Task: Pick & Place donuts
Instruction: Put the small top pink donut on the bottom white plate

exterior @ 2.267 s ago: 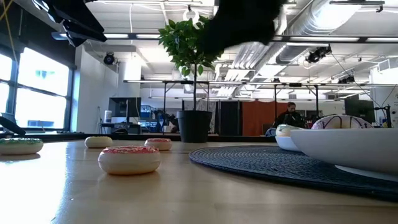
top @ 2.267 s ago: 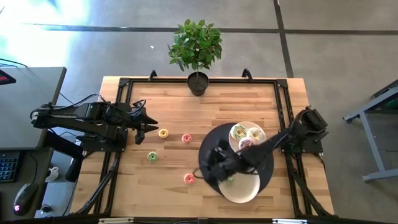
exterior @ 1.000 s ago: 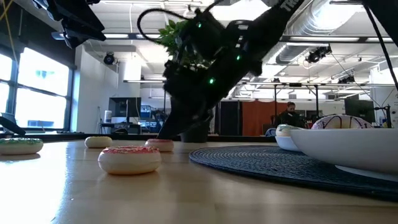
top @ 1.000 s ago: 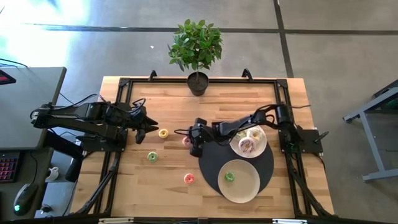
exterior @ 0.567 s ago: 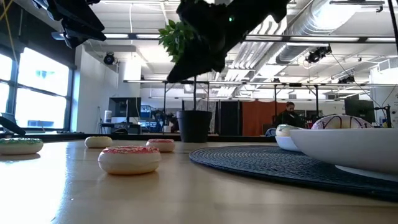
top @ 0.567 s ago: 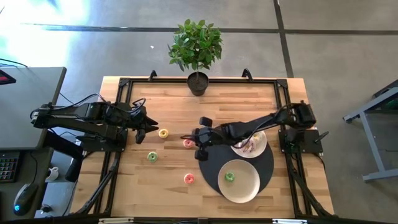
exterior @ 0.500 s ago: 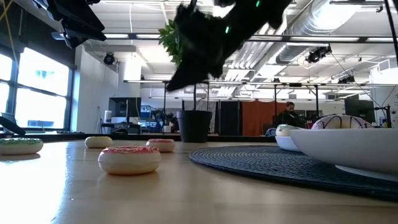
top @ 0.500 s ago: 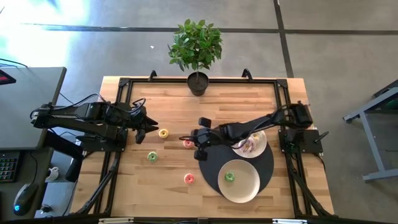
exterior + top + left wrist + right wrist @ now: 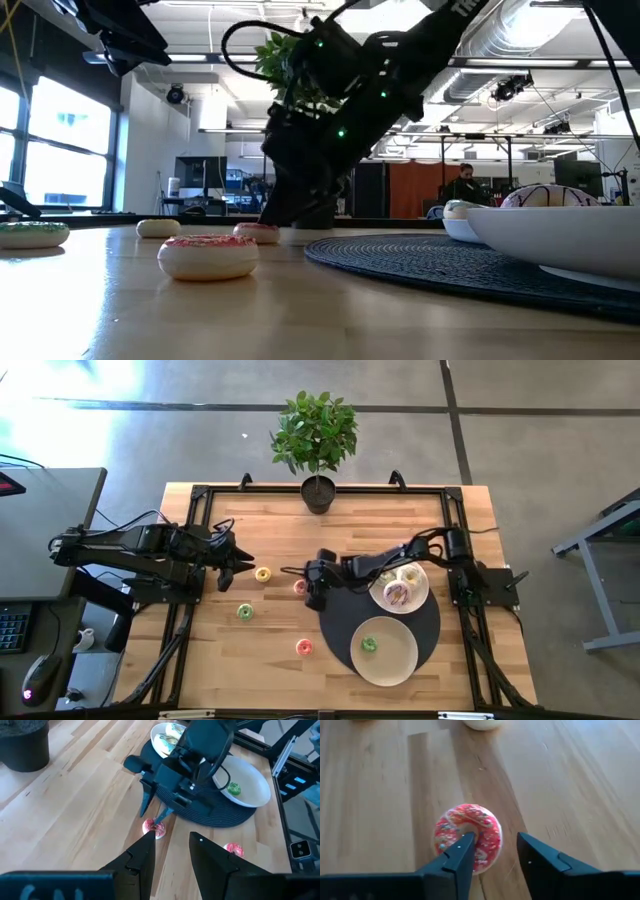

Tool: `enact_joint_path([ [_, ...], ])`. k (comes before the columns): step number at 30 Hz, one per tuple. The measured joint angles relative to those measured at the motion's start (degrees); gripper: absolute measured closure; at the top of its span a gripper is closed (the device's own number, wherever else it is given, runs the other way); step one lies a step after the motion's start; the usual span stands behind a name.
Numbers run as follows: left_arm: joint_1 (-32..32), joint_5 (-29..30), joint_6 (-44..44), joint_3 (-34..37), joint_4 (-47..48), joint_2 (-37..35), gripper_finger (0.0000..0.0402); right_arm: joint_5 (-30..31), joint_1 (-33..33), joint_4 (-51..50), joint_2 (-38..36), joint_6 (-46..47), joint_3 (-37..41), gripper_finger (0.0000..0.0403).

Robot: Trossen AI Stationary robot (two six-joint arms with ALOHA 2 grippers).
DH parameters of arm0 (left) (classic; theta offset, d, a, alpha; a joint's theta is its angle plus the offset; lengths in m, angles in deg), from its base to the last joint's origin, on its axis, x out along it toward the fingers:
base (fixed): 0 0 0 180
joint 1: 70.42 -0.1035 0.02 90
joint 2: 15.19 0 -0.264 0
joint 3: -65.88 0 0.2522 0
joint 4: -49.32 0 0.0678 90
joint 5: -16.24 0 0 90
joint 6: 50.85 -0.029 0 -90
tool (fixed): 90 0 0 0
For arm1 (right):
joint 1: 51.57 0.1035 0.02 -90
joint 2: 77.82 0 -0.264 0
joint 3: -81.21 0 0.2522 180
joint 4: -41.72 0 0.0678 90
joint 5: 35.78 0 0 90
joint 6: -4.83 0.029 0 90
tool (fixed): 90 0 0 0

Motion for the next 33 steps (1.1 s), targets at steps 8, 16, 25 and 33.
enact_joint_path([
  [8,0.0,0.0,-0.51,0.0,0.5,0.0,0.0283,3.35,-0.35,-0.96,0.15,1.92,0.0,0.0243],
  [16,0.0,-0.02,-1.95,0.0,0.48,0.0,0.0283,0.89,-0.4,-1.07,0.15,0.32,0.0,0.0356],
  [25,0.0,0.0,-1.95,0.01,0.62,0.0,0.0283,-3.71,1.0,-5.59,-4.17,2.95,0.15,0.0388],
  [33,0.02,0.0,-1.95,0.0,0.63,0.0,0.0283,-4.62,9.22,-26.58,-19.46,10.59,0.08,0.039],
])
